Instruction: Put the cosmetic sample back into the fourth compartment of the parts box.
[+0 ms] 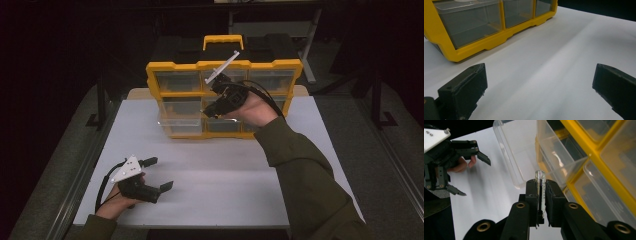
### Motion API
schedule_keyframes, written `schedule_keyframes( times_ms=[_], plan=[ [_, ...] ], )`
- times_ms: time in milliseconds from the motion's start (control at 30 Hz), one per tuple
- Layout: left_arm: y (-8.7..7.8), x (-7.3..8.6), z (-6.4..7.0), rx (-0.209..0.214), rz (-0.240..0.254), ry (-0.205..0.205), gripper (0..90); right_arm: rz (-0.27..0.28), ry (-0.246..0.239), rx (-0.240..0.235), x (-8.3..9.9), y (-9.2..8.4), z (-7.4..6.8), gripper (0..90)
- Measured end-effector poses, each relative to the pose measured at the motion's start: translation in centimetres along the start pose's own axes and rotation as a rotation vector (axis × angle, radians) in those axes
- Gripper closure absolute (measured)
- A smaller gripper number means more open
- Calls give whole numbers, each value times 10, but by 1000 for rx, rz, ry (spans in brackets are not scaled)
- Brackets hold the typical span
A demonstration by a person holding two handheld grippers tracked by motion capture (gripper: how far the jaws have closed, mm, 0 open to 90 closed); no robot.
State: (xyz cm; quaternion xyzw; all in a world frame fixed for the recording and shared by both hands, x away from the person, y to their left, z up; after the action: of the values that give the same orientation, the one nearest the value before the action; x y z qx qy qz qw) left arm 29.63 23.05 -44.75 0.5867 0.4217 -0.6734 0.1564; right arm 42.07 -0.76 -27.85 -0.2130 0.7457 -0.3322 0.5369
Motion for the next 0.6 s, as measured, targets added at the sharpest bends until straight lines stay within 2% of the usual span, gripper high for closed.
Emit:
schedule_keyframes(
  times_ms=[333, 600],
  plan=[
    [0, 0, 0, 1, -6, 8, 0, 0, -15, -6, -21, 5, -5, 805],
    [0, 0, -1, 2, -1, 6, 0, -3, -22, -20, -36, 19, -3, 805]
  ],
)
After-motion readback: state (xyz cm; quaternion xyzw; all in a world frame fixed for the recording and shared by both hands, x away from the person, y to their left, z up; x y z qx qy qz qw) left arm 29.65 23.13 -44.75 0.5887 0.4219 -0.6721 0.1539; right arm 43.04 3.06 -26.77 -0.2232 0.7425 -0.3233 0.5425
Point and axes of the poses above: each handheld gripper's, and its own axes: y roughly forward along the jaws, x roughly out of its underside, z roughly to its right, the point moved 5 cm from there along y, roughly forward along the jaws, and after that the axes turned 13 degrees about -x, right-handed, at the moved point
